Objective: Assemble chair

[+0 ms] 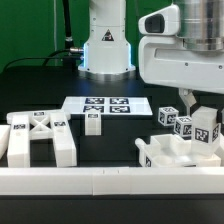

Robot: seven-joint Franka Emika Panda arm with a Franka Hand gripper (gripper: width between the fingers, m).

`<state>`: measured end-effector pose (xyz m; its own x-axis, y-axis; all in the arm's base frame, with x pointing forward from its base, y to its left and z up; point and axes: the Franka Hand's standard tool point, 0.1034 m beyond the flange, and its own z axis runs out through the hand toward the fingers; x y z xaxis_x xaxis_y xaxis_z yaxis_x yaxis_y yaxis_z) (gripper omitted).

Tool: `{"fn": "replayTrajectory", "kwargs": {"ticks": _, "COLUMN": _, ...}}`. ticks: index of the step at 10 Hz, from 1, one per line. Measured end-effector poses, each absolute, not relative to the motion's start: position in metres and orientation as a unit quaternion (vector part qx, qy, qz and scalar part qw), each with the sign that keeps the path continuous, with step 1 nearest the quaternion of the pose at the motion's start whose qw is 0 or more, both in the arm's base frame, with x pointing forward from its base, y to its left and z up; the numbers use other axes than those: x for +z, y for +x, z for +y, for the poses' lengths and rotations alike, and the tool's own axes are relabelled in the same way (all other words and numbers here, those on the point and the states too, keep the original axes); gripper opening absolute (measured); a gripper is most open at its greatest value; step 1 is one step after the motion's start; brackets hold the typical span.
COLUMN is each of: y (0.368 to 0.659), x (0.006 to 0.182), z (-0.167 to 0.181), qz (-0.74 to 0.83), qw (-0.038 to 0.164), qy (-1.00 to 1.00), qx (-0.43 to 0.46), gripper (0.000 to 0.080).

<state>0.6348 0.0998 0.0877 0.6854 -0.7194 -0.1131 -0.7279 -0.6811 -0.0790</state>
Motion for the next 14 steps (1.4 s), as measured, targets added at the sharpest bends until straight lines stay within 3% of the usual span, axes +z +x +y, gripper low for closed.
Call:
{"fn": "replayTrajectory", "kwargs": {"ticks": 6, "y": 0.641, "x": 0.087, "z": 0.111, "qz": 0.663, "qw": 0.105, "qy": -0.741, "qx": -0.004, "gripper": 0.0287}}
{"fn": "replayTrajectory", "kwargs": {"ticks": 11, "y": 0.642, "x": 0.087, "z": 0.119, "qz": 0.753, "qw": 0.118, "qy": -0.648, "qx": 0.016, "gripper": 0.0311}}
{"fn": "replayTrajectory", "kwargs": {"ticks": 12, "y": 0.642, "x": 0.087, "z": 0.119, "qz": 0.747, "qw": 0.118, "qy": -0.655, "qx": 0.015, "gripper": 0.0493}}
{"fn": "replayTrajectory", "kwargs": {"ticks": 13, "y": 0.640, "x": 0.088, "z": 0.120, "qz": 0.720, "qw": 0.111, "qy": -0.685, "qx": 0.022, "gripper": 0.0493}}
{"fn": "replayTrajectory", "kwargs": {"ticks": 14, "y": 0.641, "x": 0.089, "z": 0.122, "qz": 0.709, "qw": 0.110, "qy": -0.696, "qx": 0.026, "gripper": 0.0615}}
